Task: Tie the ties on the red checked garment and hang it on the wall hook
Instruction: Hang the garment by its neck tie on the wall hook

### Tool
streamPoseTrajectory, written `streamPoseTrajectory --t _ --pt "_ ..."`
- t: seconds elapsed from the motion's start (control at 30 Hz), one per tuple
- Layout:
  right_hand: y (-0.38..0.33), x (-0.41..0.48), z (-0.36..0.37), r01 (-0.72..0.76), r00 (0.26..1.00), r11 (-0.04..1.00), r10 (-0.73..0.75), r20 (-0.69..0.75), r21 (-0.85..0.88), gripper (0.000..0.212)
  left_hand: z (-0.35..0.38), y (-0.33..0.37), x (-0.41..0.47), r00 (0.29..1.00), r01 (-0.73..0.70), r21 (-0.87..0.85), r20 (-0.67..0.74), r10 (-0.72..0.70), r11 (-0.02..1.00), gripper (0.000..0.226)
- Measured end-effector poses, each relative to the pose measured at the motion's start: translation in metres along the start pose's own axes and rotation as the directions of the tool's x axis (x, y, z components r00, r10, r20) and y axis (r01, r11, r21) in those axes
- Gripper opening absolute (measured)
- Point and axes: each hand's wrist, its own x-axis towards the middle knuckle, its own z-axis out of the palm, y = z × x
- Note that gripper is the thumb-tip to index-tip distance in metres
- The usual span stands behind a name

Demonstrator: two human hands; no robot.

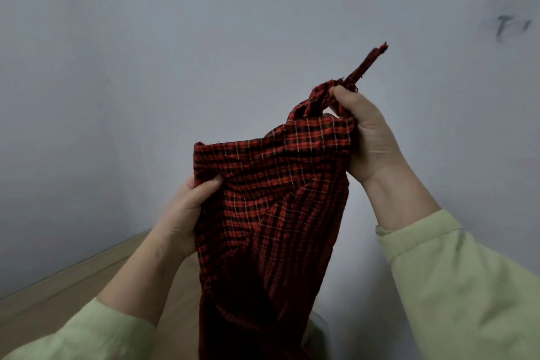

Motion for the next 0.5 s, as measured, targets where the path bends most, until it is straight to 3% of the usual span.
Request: streamPoseTrajectory --t 0.1,0.27,0.37,0.5 --pt "-0.022 -0.023 -0.002 0.056 0.996 0.998 -0.058 -0.072 -0.029 0.015 0.022 0.0 0.0 0.996 -0.013 -0.003 0.086 0.014 1.0 0.028" --pt "-0.064 -0.055 -0.004 0.137 0.961 0.986 -0.155 -0.227 -0.095 0.02 0.056 -0.005 0.005 0.982 -0.006 0.004 0.188 0.006 1.0 0.031" --pt "-0.092 -0.078 -0.003 0.163 0.932 0.971 -0.21 -0.297 -0.175 0.013 0.08 -0.01 0.012 0.974 0.025 0.031 0.224 -0.031 0.999 0.036" --pt "-0.124 -0.095 -0.002 0.183 0.879 0.946 -0.279 -0.387 -0.266 0.006 0.117 -0.016 0.024 0.968 0.021 0.049 0.25 -0.033 0.999 0.021"
